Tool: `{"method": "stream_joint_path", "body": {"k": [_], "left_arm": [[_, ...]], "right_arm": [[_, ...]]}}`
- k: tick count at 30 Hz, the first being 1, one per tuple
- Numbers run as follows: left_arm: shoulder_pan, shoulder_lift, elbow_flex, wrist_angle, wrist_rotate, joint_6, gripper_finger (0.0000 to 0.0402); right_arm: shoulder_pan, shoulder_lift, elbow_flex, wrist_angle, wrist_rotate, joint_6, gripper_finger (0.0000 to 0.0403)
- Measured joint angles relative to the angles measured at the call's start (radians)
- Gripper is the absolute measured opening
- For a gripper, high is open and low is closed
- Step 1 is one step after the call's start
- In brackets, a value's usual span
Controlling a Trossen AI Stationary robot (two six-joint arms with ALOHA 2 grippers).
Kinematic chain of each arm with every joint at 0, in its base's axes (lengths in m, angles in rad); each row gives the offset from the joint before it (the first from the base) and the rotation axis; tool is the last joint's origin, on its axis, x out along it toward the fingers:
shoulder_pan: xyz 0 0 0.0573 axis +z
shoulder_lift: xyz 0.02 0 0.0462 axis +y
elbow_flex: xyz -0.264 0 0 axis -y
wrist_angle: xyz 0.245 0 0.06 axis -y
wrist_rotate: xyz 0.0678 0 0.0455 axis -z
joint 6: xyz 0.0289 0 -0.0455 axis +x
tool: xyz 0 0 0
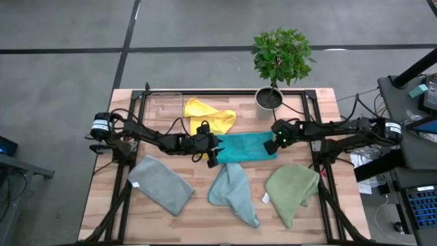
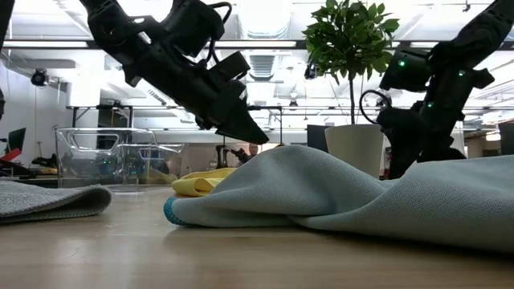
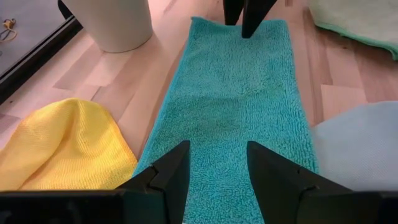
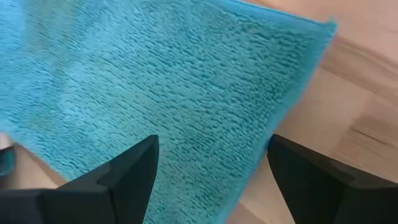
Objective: Fold microfiber towels
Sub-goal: Fold the blue microfiber towel
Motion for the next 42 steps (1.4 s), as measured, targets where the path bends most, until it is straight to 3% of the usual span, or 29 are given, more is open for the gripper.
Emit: {"method": "stream_joint_path", "body": {"k": [11, 19, 22, 31, 38, 42], "left_arm": [[0.0, 0.0, 0.002, 0.019, 0.0, 0.0, 0.0143], [0.0, 0.0, 0.002, 0.019, 0.0, 0.0, 0.0143], [0.0, 0.0, 0.003, 0.019, 0.0, 0.0, 0.0143], [0.001, 0.0, 0.002, 0.019, 0.0, -0.001, 0.0143], [0.001, 0.0, 0.002, 0.018, 0.0, -0.001, 0.0143], [0.001, 0.0, 0.001, 0.015, 0.0, 0.0, 0.0143]], "right_arm": [[0.0, 0.003, -0.069, 0.231, -0.087, 0.047, 0.0261], [0.0, 0.004, -0.073, 0.289, -0.088, 0.061, 0.0253], [0.0, 0.004, -0.073, 0.295, -0.085, 0.068, 0.0223], [0.0, 0.004, -0.073, 0.298, -0.059, 0.067, 0.0085], [0.0, -0.001, -0.067, 0.286, -0.058, 0.072, 0.002], [0.0, -0.018, -0.03, 0.215, -0.058, 0.061, 0.0012]]}}
